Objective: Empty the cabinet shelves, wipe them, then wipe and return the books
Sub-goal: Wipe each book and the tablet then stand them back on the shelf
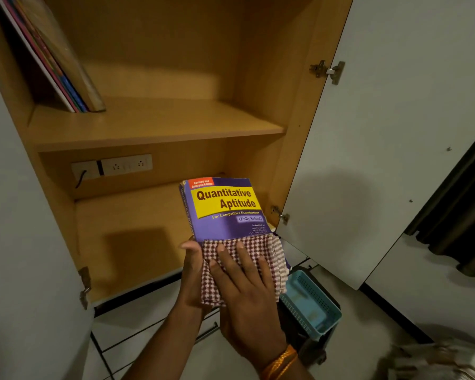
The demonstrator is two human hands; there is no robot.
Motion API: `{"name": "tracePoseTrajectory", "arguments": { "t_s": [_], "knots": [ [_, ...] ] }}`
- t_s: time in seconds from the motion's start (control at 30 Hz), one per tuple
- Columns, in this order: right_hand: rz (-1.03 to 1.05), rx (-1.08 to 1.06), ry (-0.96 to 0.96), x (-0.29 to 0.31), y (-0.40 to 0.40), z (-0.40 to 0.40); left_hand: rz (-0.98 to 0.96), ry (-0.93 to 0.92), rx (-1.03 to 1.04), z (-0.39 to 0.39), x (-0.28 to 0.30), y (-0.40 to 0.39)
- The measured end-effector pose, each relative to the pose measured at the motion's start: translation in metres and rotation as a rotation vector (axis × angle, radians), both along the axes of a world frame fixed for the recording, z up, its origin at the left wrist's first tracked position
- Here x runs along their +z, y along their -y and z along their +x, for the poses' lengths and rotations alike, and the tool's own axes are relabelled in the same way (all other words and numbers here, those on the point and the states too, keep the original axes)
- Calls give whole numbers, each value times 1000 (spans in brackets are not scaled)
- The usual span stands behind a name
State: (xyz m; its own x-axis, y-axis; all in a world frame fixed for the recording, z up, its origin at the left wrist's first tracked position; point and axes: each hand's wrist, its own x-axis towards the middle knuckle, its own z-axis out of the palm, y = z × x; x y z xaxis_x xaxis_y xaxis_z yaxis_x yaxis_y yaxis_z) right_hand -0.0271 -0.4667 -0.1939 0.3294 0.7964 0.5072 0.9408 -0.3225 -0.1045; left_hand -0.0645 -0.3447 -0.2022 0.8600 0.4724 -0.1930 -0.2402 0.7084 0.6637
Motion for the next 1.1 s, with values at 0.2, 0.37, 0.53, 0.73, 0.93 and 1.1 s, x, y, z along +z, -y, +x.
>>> {"name": "tracePoseTrajectory", "arguments": {
  "t_s": [0.2, 0.37, 0.53, 0.73, 0.93, 1.1],
  "knots": [
    [313, -130, -341, -1, 6, 26, 160, 24, 286, 11, 4, -12],
    [678, -16, -1054, 20, 11, 58, 236, 12, 220, 6, 3, -20],
    [650, -225, -1640, 24, 22, 89, 319, -2, 102, 2, 0, -29],
    [741, 107, -2024, 11, 34, 82, 426, -23, 20, 0, 7, -32],
    [632, 72, -1797, 19, 41, 76, 536, -83, -1, 2, 7, -41],
    [754, -6, -1580, 39, 34, 69, 652, -236, 99, 14, 5, -43]
  ]
}}
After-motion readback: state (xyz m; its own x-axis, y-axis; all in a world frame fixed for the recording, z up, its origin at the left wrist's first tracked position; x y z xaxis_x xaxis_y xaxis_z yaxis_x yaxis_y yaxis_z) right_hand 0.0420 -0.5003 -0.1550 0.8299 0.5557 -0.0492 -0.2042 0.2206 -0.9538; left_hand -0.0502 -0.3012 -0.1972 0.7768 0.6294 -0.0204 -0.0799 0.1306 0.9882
